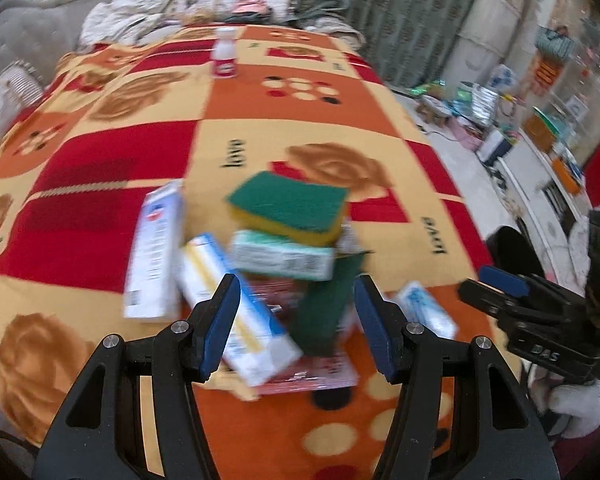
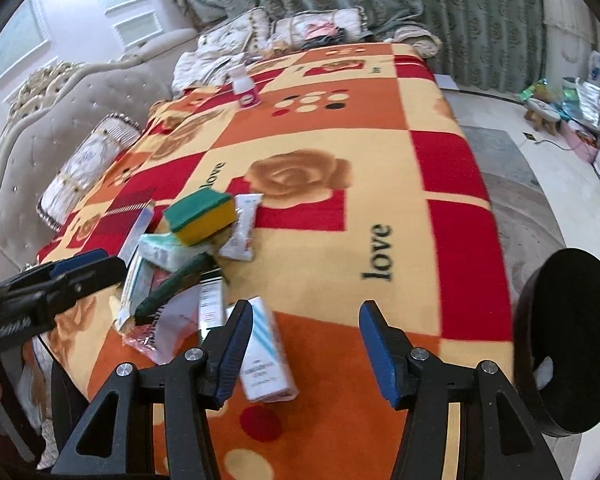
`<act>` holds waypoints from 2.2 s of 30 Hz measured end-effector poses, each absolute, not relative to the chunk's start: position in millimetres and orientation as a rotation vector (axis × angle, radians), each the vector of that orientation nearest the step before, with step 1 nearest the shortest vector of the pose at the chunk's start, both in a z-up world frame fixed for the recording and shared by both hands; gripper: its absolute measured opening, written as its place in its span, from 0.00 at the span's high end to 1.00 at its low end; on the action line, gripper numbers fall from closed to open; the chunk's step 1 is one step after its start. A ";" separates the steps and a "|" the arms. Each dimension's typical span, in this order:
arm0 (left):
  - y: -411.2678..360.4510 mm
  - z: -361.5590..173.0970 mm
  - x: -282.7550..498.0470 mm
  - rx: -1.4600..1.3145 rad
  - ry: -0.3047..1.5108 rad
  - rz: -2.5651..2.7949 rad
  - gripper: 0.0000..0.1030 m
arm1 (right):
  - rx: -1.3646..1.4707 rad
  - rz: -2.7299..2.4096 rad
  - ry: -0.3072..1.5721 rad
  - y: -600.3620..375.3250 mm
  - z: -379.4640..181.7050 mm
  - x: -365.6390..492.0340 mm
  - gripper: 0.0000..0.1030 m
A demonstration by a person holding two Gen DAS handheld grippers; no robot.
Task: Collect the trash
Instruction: 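Move both empty grippers back over the boxes on the blanket, then grasp the white medicine box with the left gripper while the right grasps the blue-striped box, then carry both held boxes toward the black bin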
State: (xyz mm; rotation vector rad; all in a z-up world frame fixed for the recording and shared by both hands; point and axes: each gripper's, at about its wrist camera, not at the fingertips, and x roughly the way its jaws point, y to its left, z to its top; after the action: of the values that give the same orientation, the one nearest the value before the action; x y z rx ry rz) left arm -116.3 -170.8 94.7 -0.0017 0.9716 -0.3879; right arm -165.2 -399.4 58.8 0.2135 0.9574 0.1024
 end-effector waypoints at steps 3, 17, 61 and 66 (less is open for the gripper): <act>-146.9 90.4 -111.1 -0.017 0.978 -0.339 0.44 | 0.200 0.118 0.967 -390.9 56.7 -164.0 0.48; -91.5 74.1 -98.7 -0.094 1.014 -0.267 0.44 | 0.152 0.157 1.045 -362.5 32.8 -162.2 0.48; -85.1 48.5 -34.5 -0.160 1.049 -0.318 0.57 | 0.107 0.212 1.043 -359.4 24.5 -152.5 0.70; -93.8 74.1 -51.1 -0.128 0.993 -0.345 0.57 | 0.097 0.209 1.007 -360.9 35.1 -155.0 0.73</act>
State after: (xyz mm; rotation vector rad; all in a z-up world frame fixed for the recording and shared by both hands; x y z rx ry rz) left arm -51.1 -93.8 74.1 -0.1284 0.9927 -0.3448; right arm -155.0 -360.9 35.1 0.0966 1.0073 0.2088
